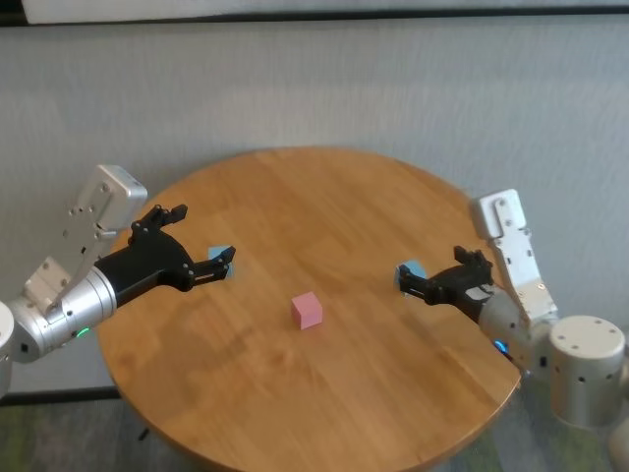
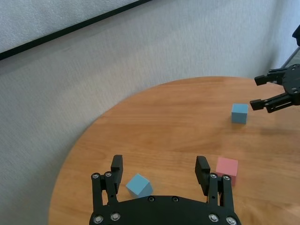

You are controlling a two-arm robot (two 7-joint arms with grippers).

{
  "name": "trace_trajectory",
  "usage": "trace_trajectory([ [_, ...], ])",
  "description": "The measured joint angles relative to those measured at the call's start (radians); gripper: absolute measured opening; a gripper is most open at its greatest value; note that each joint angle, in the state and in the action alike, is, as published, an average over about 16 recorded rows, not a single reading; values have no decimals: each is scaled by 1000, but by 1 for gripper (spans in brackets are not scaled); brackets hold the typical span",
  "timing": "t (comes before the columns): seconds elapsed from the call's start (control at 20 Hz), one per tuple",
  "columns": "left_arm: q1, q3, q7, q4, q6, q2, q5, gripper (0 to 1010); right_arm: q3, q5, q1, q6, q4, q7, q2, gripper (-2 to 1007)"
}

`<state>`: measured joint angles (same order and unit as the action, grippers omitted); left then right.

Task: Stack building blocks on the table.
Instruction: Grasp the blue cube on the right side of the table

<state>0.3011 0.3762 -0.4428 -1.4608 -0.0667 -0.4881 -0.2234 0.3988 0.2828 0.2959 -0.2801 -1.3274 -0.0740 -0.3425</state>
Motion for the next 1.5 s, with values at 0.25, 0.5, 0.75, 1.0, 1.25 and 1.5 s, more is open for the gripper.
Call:
trace_trajectory([
  [0.25,0,0,0,0,0,0,0,1001,9,-16,36,-7,61,1,38,1001],
  [0.5,1,0,0,1,0,0,0,1001,14,-32,67,-4,120,1,70,1001],
  [0.75,1,0,0,1,0,1,0,1001,12,-46,87,5,166,-1,91,1000],
  [1.0,1,0,0,1,0,1,0,1001,5,-56,98,13,192,-4,104,1000],
  [1.25,1,0,0,1,0,1,0,1001,-2,-67,101,19,205,-8,112,1000],
  [1.5,1,0,0,1,0,1,0,1001,-6,-80,100,23,212,-12,117,1000],
])
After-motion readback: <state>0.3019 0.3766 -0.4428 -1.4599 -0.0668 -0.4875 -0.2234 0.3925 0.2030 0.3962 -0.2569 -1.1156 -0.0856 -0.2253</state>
